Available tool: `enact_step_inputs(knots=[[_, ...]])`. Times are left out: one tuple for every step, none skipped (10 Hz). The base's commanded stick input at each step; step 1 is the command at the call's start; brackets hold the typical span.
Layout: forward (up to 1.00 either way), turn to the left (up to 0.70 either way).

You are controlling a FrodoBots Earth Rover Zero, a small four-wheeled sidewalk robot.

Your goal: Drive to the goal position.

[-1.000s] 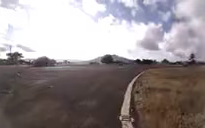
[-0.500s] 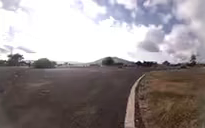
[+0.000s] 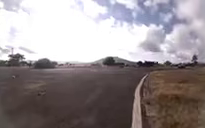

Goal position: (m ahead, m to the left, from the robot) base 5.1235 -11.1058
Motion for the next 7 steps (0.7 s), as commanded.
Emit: enact_step_inputs(knots=[[0.50, -0.50], [0.50, -0.50], [0.50, -0.50], [0.50, -0.50], [0.50, 0.00], [0.50, 0.00], [0.50, -0.05]])
